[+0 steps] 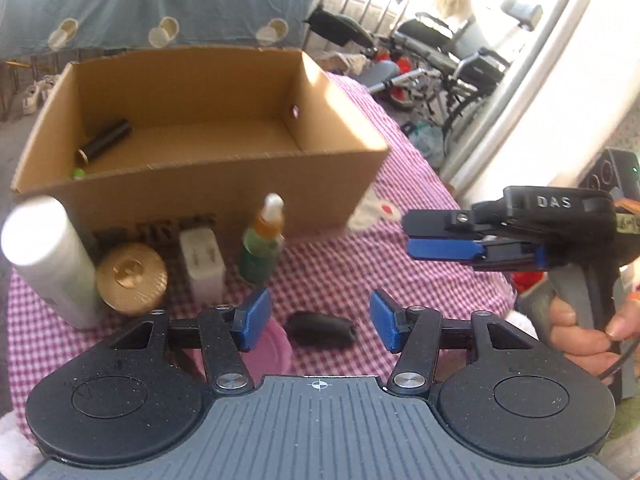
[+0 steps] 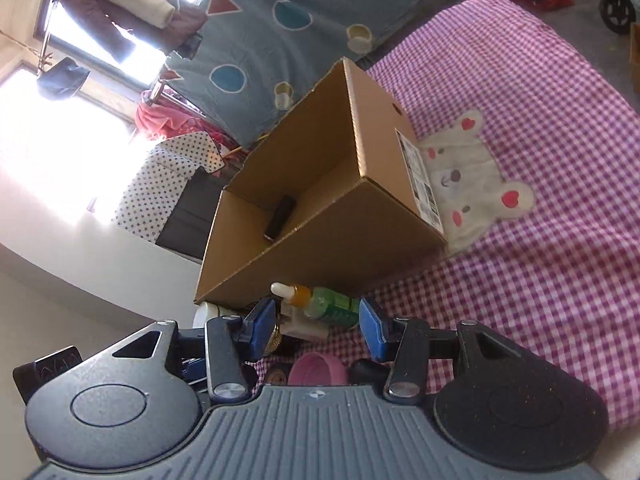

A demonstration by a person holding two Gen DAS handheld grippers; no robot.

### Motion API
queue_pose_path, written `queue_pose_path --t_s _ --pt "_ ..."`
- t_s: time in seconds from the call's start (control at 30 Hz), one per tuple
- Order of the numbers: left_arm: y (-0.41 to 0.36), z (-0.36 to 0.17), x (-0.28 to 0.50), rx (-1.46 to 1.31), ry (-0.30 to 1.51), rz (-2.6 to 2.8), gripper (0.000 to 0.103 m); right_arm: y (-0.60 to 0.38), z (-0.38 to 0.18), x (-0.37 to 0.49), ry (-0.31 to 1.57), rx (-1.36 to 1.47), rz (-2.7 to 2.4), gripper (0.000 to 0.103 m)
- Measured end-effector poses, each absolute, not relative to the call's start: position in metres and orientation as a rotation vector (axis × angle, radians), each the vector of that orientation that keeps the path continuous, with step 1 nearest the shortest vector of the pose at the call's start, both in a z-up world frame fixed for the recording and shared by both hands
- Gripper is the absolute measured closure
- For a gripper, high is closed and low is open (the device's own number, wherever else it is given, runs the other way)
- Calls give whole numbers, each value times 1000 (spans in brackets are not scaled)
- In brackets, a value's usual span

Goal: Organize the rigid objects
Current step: 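Move the right tool back to the black oval case, then close the right tool on the black oval case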

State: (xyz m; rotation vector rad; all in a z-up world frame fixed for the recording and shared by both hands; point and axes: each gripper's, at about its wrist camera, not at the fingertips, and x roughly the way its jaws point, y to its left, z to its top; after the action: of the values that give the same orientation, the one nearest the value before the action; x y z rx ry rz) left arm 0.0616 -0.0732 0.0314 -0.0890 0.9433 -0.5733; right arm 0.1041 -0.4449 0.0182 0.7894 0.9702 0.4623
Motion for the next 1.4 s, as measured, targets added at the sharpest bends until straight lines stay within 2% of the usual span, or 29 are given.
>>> queue_pose_path --t_s 0.17,0.37,0.53,1.17,1.4 --pt "-110 -8 51 -71 1058 -607 56 -428 -11 103 989 743 428 58" --pt "-121 -33 48 -81 1115 -581 58 -407 -31 113 1036 673 440 64" --pt "-121 -36 48 -63 1109 -555 59 -398 -48 112 1070 654 440 78" --pt "-113 -34 42 -60 1071 -566 58 -390 -53 100 1153 731 518 77" --pt "-117 -32 40 -28 1043 -544 58 -383 -55 102 1126 711 498 85"
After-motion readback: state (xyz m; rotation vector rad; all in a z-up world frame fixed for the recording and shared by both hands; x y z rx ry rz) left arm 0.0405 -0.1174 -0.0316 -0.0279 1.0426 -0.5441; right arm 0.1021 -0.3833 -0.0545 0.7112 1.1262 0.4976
